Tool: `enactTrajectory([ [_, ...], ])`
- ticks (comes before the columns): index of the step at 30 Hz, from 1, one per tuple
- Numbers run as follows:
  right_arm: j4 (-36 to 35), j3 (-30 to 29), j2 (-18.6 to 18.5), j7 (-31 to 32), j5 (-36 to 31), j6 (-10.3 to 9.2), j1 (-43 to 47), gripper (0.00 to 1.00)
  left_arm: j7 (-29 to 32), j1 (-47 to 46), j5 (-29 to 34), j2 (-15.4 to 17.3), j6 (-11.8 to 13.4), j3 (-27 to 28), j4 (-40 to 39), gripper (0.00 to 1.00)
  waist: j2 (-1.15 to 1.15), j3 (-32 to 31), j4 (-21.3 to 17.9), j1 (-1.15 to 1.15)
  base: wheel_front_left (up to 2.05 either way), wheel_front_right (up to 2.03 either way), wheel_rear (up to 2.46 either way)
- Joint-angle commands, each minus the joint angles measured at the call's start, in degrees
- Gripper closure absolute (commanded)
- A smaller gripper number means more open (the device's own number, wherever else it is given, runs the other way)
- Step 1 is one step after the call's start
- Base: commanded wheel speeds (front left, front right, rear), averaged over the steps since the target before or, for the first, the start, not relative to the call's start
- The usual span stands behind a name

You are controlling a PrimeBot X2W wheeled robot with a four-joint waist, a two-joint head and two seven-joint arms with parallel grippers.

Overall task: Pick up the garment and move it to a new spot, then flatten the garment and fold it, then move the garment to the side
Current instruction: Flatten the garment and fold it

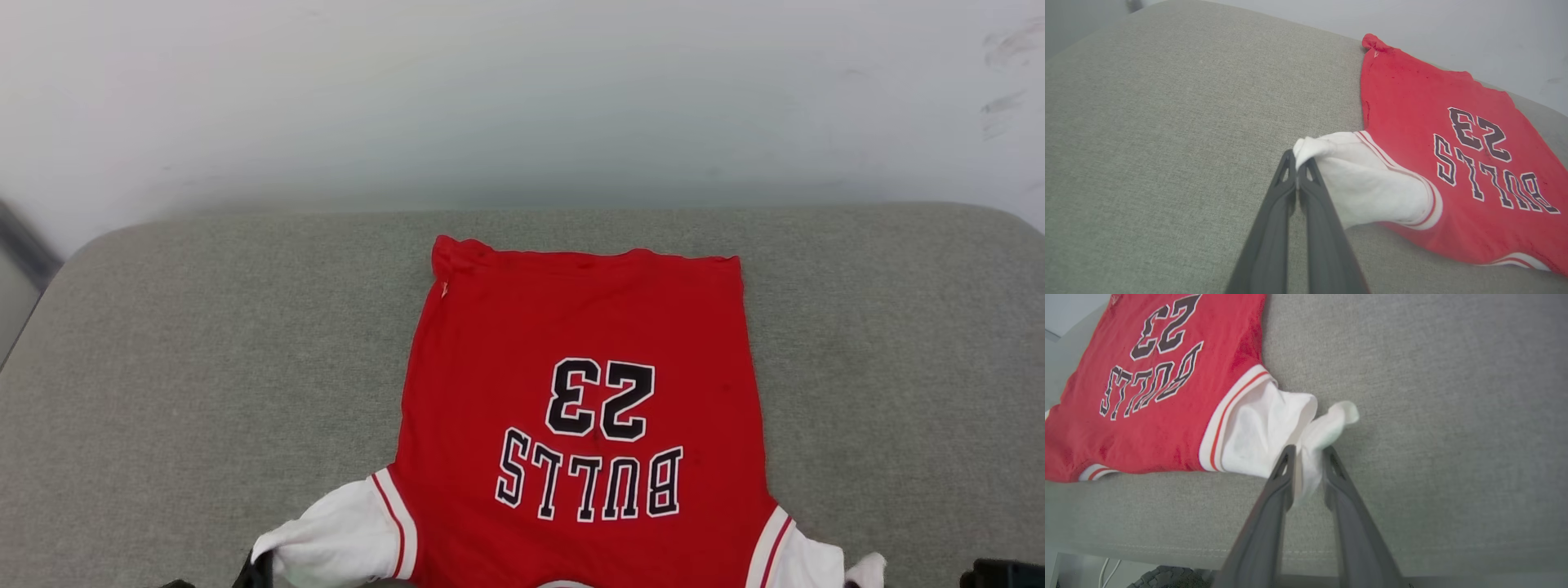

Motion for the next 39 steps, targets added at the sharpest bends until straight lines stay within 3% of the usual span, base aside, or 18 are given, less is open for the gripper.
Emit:
enactTrajectory([
  [1, 0.0, -0.2, -0.1, -1.9, 0.0, -0.02, -2.0, 0.00, -0.5, -1.2, 0.4, -0.4, -0.3, -0.3, -0.2, 1.00, 0.00, 0.4, 0.6, 0.01, 0.00, 0.00, 0.00],
  [8, 6.9, -1.7, -1.8, -14.6, -0.1, -0.02, -16.6, 0.00, -2.0, -6.0, 3.1, -1.1, -1.0, -3.3, -2.7, 1.00, 0.00, 5.6, 2.8, 0.01, 0.00, 0.00, 0.00],
  [15, 22.0, -2.3, -7.9, -14.5, 1.2, -0.02, -37.5, 0.00, -5.4, -13.9, 5.5, -3.0, -3.0, -6.3, -4.5, 1.00, 0.00, 14.4, 7.2, 0.01, 0.00, 0.00, 0.00],
  [21, 33.1, -0.5, -13.9, -3.1, 1.4, -0.02, -54.5, 0.00, -7.3, -19.2, 6.5, -4.7, -4.3, -8.3, -4.2, 1.00, 0.00, 21.1, 10.4, 0.01, 0.00, 0.00, 0.00],
  [25, 38.4, 2.4, -17.1, 10.3, -0.1, -0.02, -65.8, 0.00, -8.9, -23.4, 7.0, -6.0, -5.8, -9.3, -3.1, 1.00, 0.00, 25.9, 12.6, 0.01, 0.00, 0.00, 0.00],
  [32, 42.6, 3.4, -16.9, 19.7, -2.3, -0.02, -73.8, 0.00, -10.4, -27.0, 7.3, -7.2, -7.4, -9.9, -1.1, 1.00, 0.00, 30.4, 13.9, 0.01, 0.00, 0.00, 0.00],
  [38, 49.2, 2.5, -14.3, 28.4, -3.7, -0.02, -72.1, 0.00, -11.0, -27.9, 6.9, -7.9, -8.2, -9.6, 0.8, 1.00, 0.00, 31.3, 14.0, 0.01, 0.00, 0.00, 0.00],
  [39, 49.6, 2.3, -13.9, 29.1, -3.9, -0.02, -71.9, 0.25, -11.1, -27.9, 6.8, -8.0, -8.2, -9.5, 1.0, 1.00, 0.00, 31.2, 14.0, 0.01, 0.00, 0.00, 0.00],
])
